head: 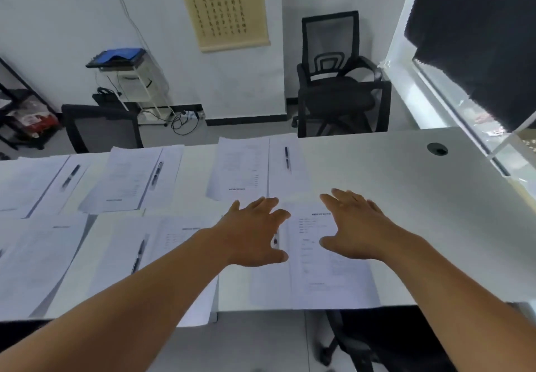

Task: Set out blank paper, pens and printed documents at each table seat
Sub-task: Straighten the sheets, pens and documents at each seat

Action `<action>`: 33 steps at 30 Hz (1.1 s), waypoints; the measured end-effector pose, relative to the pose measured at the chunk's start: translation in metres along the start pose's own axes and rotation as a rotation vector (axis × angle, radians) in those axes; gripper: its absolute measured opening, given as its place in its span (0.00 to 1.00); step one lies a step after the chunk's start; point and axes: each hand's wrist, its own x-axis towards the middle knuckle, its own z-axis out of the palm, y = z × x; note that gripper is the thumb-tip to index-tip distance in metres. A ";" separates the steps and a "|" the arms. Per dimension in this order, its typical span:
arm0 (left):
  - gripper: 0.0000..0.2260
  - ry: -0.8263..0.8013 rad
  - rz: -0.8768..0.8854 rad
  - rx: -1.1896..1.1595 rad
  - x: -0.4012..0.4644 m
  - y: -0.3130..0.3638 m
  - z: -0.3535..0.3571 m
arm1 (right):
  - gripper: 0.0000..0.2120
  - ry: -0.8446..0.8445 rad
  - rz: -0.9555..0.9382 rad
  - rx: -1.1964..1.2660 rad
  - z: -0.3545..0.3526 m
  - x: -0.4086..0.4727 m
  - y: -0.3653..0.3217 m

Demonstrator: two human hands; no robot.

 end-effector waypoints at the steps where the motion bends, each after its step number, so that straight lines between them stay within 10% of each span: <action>1: 0.42 -0.021 0.004 0.014 0.001 0.002 0.012 | 0.49 -0.021 -0.003 0.000 0.010 0.003 0.003; 33: 0.58 -0.178 -0.109 0.072 0.090 0.004 0.180 | 0.59 -0.244 -0.008 -0.047 0.176 0.086 0.026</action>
